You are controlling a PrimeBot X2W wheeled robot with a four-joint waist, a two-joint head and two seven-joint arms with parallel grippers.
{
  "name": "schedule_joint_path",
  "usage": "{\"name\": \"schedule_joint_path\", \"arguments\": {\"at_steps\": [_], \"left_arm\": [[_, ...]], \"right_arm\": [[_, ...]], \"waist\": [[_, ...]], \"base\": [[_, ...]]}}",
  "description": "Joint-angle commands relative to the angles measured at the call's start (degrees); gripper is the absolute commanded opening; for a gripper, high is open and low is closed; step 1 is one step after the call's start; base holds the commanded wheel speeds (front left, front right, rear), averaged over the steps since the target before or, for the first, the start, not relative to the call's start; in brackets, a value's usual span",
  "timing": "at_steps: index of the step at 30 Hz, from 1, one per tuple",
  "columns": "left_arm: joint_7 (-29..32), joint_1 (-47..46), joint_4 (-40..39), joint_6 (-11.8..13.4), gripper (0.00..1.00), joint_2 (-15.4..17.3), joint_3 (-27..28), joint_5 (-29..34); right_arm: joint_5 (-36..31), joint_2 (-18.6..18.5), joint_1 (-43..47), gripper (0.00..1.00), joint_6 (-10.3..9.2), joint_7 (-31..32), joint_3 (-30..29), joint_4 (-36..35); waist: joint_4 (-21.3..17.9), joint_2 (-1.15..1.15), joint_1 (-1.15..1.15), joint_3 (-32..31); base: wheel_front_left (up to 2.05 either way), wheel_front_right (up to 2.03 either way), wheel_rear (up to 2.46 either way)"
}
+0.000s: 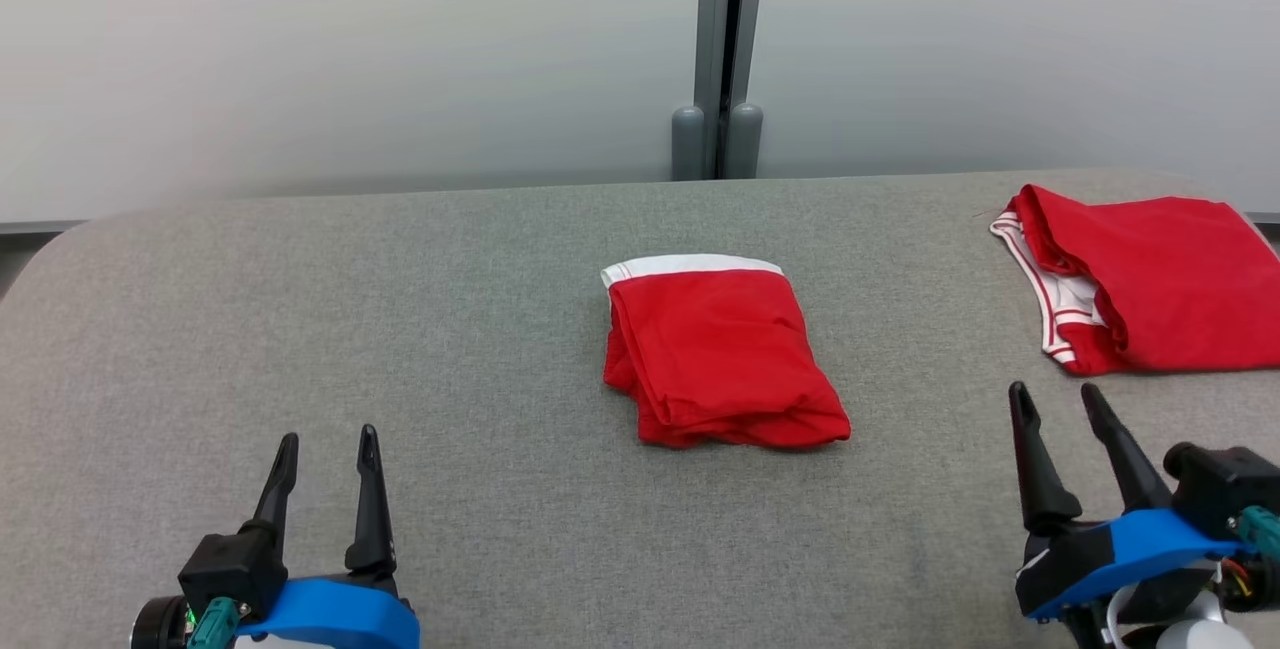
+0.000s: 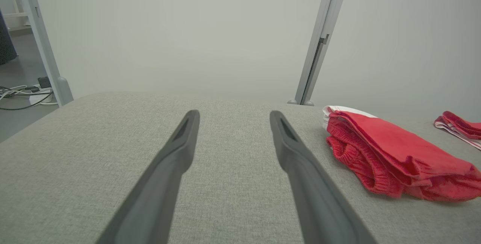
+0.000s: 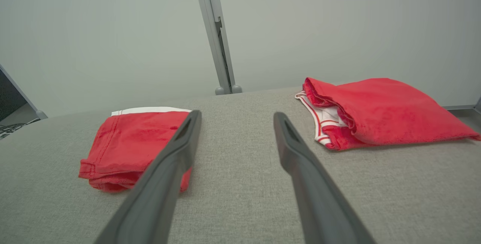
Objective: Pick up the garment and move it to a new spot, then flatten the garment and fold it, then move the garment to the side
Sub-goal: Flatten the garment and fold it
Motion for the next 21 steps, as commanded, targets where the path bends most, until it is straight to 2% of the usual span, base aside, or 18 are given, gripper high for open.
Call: {"name": "schedule_joint_path", "arguments": {"at_steps": [1, 11, 21], "left_arm": [[-0.26, 0.84, 0.62, 0.04, 1.0, 0.39, 0.18, -0.2], [-0.26, 1.86, 2.4, -0.18, 1.0, 0.68, 0.21, -0.13], [-0.26, 1.81, 2.15, -0.2, 1.0, 0.62, 0.13, 0.06]], "right_arm": [[-0.2, 0.17, 1.26, 1.0, 0.03, -0.6, 0.45, 0.06], [-2.82, 0.19, 2.51, 1.0, 0.03, -1.67, 2.31, 1.95], [-2.41, 0.25, 2.09, 1.0, 0.03, -1.03, 1.38, 1.61]], "waist": [[-0.48, 0.0, 0.01, -0.57], [-0.58, 0.0, 0.01, -1.58], [0.44, 0.0, 0.01, -1.38]], "base": [[0.0, 0.0, 0.0], [0.0, 0.0, 0.0], [0.0, 0.0, 0.0]]}}
